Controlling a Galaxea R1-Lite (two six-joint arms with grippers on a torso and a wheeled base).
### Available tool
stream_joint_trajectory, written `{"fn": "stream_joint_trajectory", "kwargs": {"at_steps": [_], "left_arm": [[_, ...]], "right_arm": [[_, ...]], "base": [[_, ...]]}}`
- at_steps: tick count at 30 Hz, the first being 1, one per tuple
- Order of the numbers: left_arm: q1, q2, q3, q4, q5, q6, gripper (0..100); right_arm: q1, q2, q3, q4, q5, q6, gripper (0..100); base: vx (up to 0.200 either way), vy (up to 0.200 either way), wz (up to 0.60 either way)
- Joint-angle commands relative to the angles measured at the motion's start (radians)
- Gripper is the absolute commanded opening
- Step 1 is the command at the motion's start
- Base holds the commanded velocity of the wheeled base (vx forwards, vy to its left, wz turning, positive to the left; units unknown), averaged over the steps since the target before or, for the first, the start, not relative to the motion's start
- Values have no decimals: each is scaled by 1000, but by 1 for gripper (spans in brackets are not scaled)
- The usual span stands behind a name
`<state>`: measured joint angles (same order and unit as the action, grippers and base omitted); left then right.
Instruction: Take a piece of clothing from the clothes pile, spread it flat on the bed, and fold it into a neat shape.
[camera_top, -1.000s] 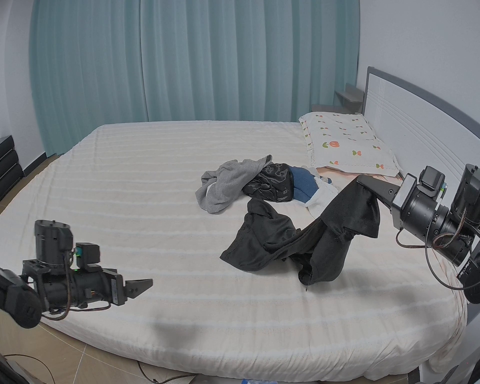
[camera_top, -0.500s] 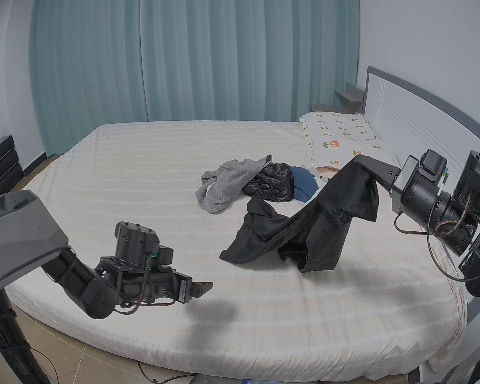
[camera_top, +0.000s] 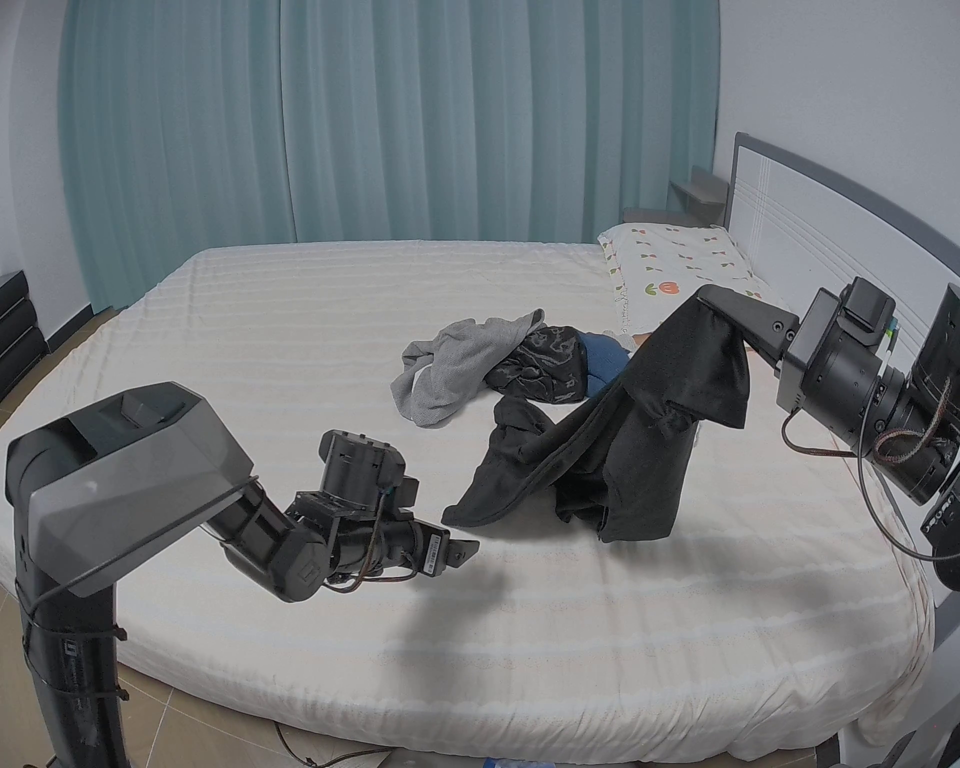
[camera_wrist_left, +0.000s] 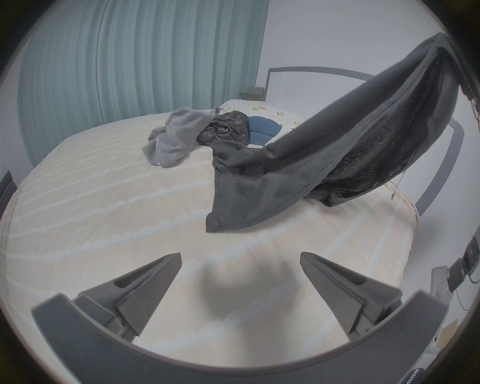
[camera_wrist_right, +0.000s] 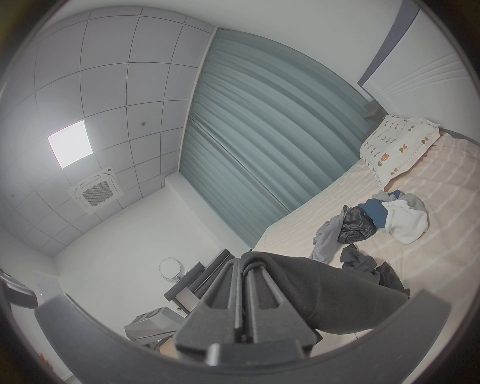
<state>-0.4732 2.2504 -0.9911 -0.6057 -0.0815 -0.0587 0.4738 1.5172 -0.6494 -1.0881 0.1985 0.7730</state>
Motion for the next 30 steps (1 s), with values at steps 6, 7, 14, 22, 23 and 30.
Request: {"fn": "stream_joint_trajectory", "kwargs": {"at_steps": [6, 7, 14, 22, 23, 30], "left_arm": [[-36, 150, -199, 58, -1, 7, 100], [-38, 163, -216, 58, -1, 7, 100], [-27, 268, -348, 54, 2, 0, 100], [-15, 342, -471, 58, 14, -39, 0], [-15, 353, -492, 58, 31, -47, 0], [-15, 327, -491, 58, 104, -87, 0]], "right_arm": [[0, 4, -23, 5, 1, 2, 0], [0, 4, -23, 7, 1, 2, 0], [0, -5, -19, 7, 1, 5, 0], [-4, -2, -18, 8, 1, 5, 0], [-9, 1, -16, 8, 1, 5, 0], [-43, 12, 4, 8, 4, 9, 0]], "base": [[0, 0, 0], [0, 0, 0], [0, 0, 0], [0, 0, 0], [0, 0, 0], [0, 0, 0]]}}
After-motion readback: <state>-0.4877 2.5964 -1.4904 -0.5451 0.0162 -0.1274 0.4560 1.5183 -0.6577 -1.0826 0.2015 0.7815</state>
